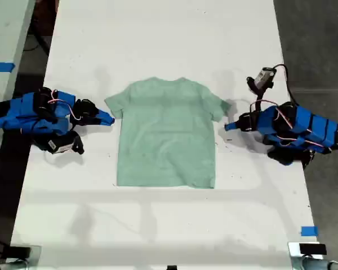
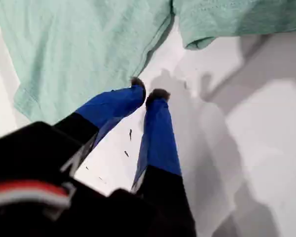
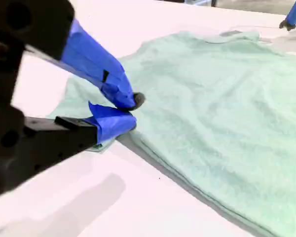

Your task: Fold t shirt

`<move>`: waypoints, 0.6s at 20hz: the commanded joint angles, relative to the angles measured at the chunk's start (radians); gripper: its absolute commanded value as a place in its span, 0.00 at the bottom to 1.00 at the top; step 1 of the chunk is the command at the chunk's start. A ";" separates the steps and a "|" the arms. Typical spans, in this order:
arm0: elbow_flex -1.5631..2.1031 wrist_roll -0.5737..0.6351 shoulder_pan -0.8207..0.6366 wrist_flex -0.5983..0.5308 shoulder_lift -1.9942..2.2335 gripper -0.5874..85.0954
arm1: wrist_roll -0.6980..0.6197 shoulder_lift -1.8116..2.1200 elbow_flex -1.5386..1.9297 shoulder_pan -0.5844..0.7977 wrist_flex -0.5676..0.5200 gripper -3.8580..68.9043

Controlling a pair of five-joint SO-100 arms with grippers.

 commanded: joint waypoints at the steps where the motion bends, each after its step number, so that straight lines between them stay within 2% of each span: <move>1: 0.014 0.003 0.000 -0.003 0.005 0.04 | -0.011 0.014 0.077 -0.003 0.003 0.11; 5: 0.015 -0.003 -0.008 -0.005 0.005 0.01 | -0.006 0.014 0.077 -0.025 0.003 0.09; 12: 0.015 0.003 0.012 -0.003 0.005 0.01 | 0.002 0.014 0.077 -0.009 0.003 0.10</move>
